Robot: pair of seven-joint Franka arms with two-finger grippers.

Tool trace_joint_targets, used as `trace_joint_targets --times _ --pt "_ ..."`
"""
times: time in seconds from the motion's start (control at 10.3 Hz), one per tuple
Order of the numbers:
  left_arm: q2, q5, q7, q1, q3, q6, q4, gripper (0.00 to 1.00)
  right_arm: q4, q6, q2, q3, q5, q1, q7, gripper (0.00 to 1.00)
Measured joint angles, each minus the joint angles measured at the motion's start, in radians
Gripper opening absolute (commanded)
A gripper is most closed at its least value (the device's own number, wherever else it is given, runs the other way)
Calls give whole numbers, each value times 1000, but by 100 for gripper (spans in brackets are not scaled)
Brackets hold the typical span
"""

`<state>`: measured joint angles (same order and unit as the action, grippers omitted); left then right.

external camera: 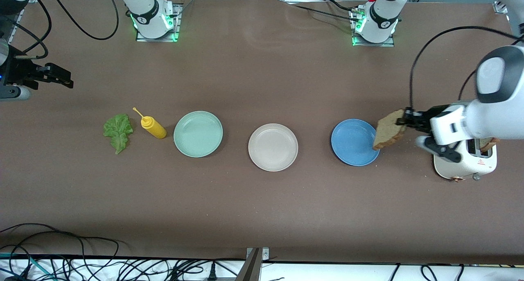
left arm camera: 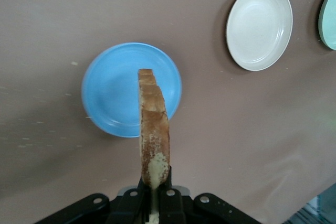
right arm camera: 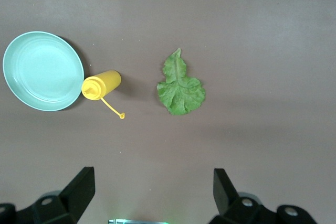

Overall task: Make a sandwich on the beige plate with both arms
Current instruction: 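Lift the bread slice out and carry it toward the beige plate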

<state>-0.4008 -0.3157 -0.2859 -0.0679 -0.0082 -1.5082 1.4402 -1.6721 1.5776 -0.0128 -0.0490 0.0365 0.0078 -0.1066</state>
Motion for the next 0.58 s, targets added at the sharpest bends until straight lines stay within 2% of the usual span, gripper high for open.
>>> trace_joint_targets --times 0.29,0.58 --pt "-81 -154 75 -108 -1 -1 1 0 0 0 -1 0 0 0 0 100" --pt "-175 -405 81 -151 0 -23 0 0 0 0 -1 0 0 0 0 100"
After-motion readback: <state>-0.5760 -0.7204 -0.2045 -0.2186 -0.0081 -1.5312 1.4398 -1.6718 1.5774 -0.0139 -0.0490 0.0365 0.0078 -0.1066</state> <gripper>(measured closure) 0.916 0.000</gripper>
